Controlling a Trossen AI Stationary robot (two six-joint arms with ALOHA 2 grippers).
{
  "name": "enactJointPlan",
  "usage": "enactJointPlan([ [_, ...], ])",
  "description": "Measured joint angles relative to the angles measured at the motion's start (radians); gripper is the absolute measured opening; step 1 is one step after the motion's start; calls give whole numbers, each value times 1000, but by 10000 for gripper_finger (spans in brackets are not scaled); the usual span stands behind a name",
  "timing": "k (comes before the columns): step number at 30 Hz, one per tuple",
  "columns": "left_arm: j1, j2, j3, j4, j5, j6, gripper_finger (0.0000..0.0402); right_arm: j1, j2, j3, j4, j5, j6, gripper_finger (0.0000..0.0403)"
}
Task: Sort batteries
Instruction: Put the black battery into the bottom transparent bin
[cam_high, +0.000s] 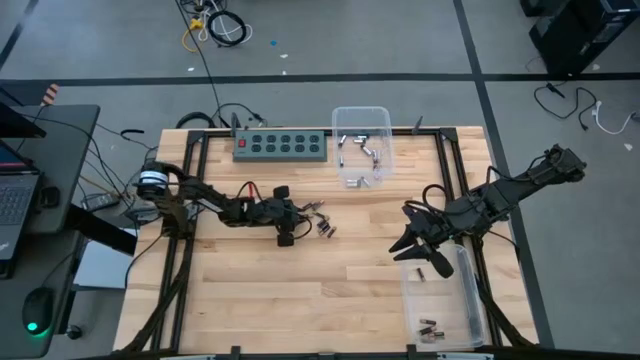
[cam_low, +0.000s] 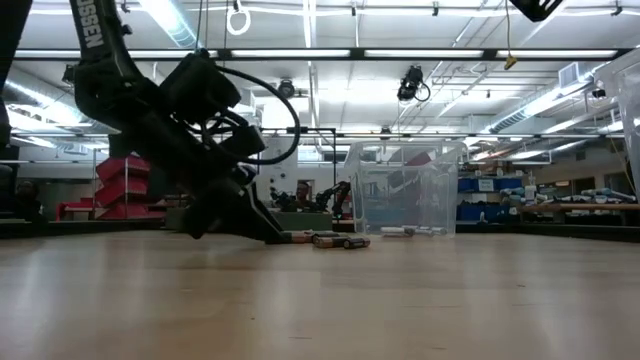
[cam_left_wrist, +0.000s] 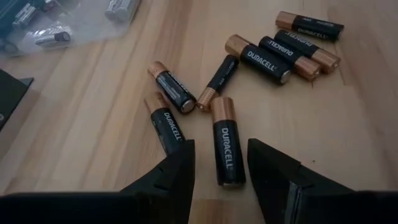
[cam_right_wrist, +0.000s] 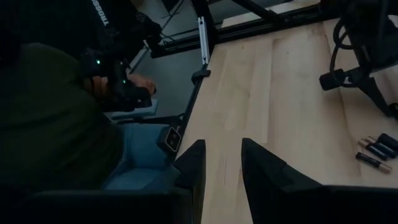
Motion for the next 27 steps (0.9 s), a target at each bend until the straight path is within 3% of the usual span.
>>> enactJointPlan([
  [11,4,49,3,5,-1,-28,143,-15,0,0,8,34,-77,89],
  [23,-7,51,2,-3,25,-107,52,-21,0,0,48,103,-227,89],
  [27,-23,51,2,-2,9,-111,42,-21,0,0,63,106,-274,89],
])
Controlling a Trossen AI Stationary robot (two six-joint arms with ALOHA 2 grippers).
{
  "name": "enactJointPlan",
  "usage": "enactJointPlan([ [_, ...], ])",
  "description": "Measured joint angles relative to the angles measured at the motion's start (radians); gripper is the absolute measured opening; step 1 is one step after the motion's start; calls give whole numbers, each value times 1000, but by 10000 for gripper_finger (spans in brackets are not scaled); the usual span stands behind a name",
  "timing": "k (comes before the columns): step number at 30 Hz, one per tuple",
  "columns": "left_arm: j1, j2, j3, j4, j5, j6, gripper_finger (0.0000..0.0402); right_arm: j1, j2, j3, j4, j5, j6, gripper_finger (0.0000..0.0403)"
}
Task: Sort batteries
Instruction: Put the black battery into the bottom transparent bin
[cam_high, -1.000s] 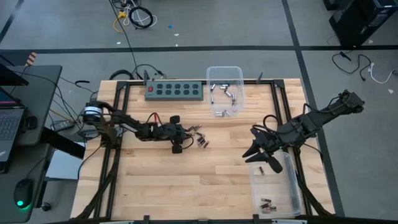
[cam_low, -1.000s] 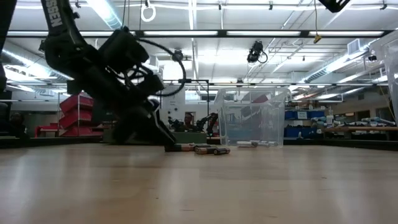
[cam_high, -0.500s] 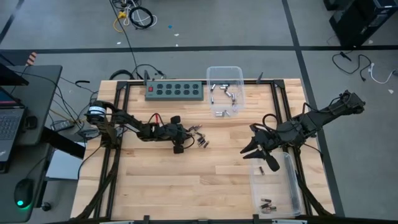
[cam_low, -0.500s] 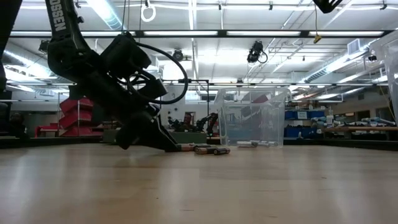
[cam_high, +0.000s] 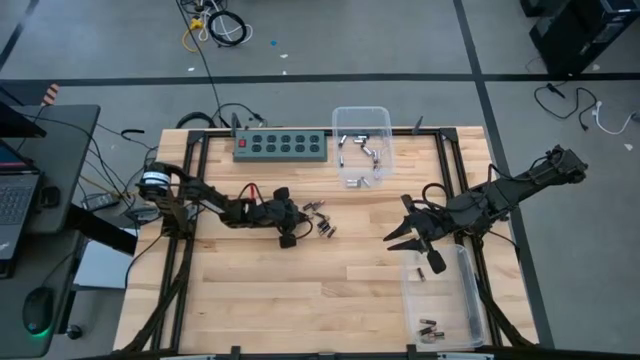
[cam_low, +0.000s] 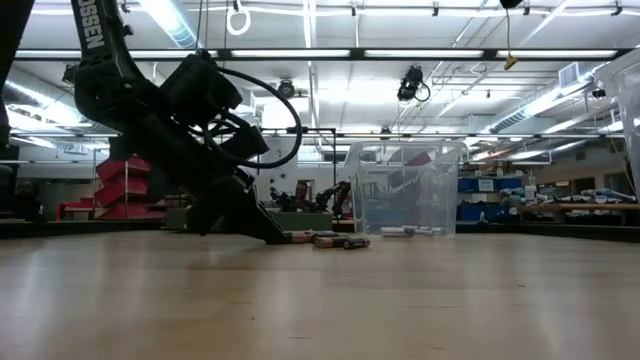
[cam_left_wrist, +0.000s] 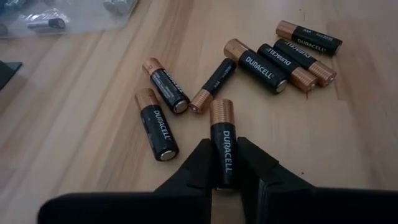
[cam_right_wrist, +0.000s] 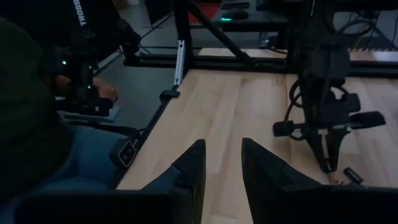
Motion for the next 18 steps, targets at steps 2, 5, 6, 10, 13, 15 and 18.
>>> enactJointPlan([
  [2,-8,0,0,0,-7,-15,44,0,0,0,2,0,-8,89],
  [5,-19,-8,-1,-5,-13,-26,49,0,0,0,5,0,-9,89],
  [6,-22,-16,-2,-8,-13,-26,49,0,0,0,5,0,-9,89],
  [10,-33,-59,-5,-33,-14,-18,50,0,0,0,5,0,-24,89],
  [13,-34,-93,-7,-64,-2,-16,50,0,0,0,4,0,-41,89],
  [15,-35,-118,-8,-80,0,-17,50,0,0,0,9,10,-62,89],
  [18,-43,-165,-8,-80,0,-15,50,-3,9,0,73,99,-102,89],
])
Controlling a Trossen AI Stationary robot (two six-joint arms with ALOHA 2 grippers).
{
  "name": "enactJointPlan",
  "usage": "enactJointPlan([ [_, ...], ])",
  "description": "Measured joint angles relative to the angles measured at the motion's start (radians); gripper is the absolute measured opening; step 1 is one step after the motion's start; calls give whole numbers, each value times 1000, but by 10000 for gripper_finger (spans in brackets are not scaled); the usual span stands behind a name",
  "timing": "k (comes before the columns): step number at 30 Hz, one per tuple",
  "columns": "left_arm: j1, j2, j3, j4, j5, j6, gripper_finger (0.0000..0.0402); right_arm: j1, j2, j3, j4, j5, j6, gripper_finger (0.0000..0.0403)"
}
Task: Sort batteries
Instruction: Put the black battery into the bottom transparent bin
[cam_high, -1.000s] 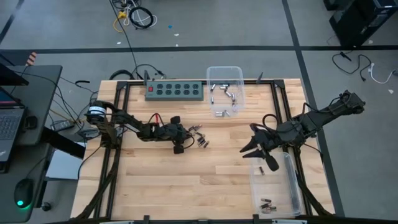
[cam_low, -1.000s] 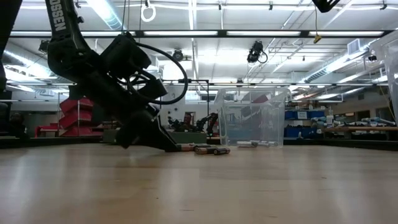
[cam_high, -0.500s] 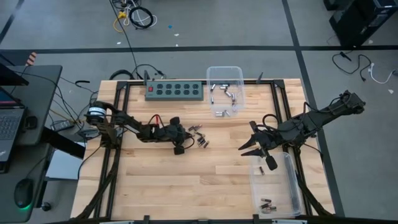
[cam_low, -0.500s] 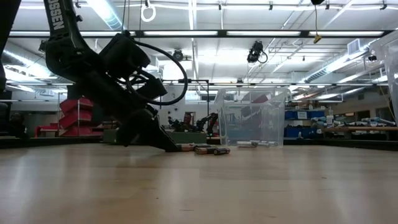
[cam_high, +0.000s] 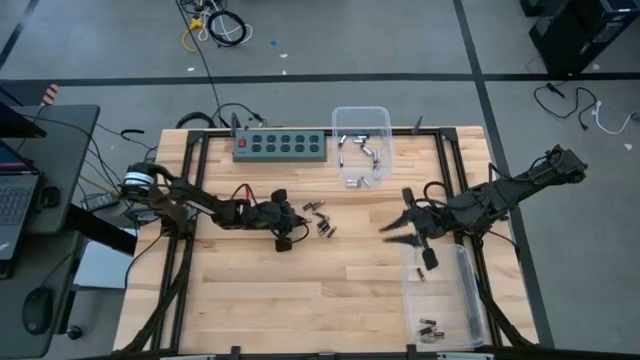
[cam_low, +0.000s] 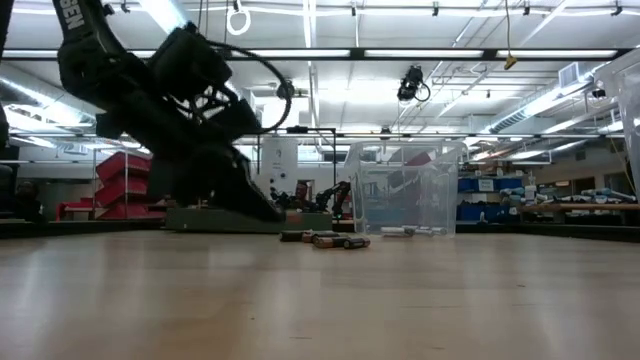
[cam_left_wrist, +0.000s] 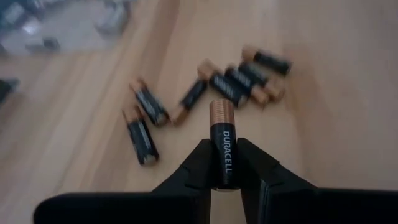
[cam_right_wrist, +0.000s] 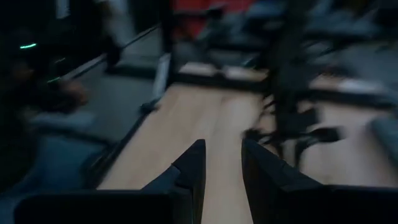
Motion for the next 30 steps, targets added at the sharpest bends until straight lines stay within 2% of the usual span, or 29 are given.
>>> enactJointPlan([
  [6,-37,-114,3,59,-5,56,50,-47,57,0,259,330,-172,89],
  [10,-57,-197,2,113,-14,124,50,-121,122,0,475,403,-246,82],
  [13,-63,-240,3,213,-20,203,50,-166,168,0,509,337,-312,73],
  [18,-62,-253,4,382,-21,346,51,-188,243,0,526,108,-358,63],
  [22,-61,-253,4,509,12,409,51,-189,318,0,656,-57,-388,62],
  [26,-61,-253,4,643,123,448,51,-192,419,0,845,-80,-446,68],
  [30,-61,-253,4,708,148,467,51,-210,529,0,1040,-78,-501,81],
])
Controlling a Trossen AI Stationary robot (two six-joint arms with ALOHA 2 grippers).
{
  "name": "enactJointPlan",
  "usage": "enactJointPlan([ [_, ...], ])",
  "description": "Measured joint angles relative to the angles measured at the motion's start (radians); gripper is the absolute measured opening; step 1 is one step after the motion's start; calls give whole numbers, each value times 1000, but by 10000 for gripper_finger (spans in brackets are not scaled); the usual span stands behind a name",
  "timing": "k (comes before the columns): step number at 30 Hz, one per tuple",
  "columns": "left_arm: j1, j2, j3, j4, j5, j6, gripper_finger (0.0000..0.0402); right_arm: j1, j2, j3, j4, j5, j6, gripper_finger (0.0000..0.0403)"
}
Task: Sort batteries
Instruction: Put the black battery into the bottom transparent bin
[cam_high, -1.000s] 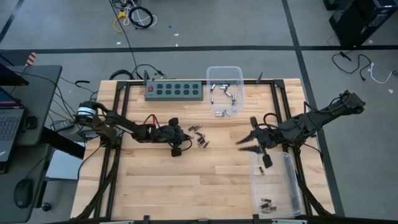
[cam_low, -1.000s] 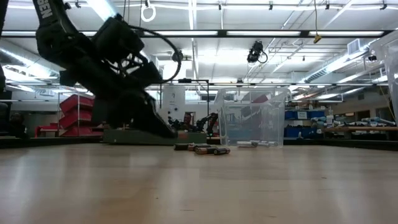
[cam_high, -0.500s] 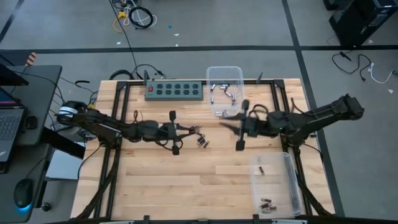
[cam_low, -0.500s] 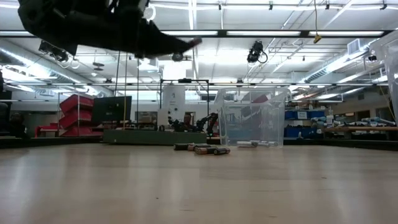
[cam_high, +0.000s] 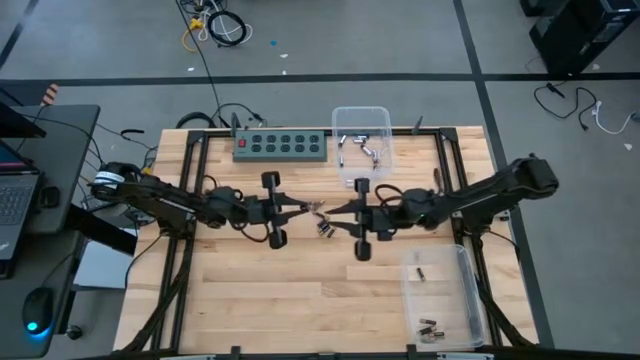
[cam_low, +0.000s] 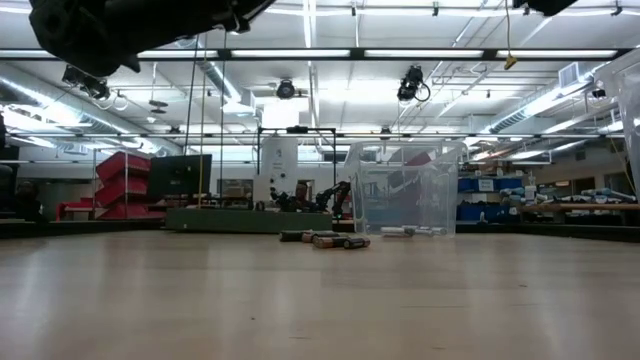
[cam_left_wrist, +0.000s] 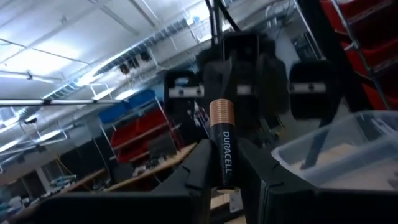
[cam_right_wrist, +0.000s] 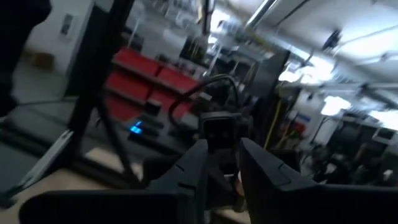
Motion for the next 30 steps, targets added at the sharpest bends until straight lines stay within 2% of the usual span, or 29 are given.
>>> enactJointPlan([
  [5,0,26,0,70,19,-2,51,-32,133,0,244,0,-6,106],
  [9,0,63,1,139,26,-2,51,-55,204,10,361,3,18,127],
  [16,8,142,47,182,26,3,51,-79,284,83,363,-27,82,150],
  [19,8,166,72,182,56,23,51,-79,295,92,361,-29,79,151],
  [25,6,167,77,199,71,42,51,-78,294,92,369,-73,27,144],
  [30,7,167,77,197,60,55,51,-77,294,92,373,-75,21,122],
])
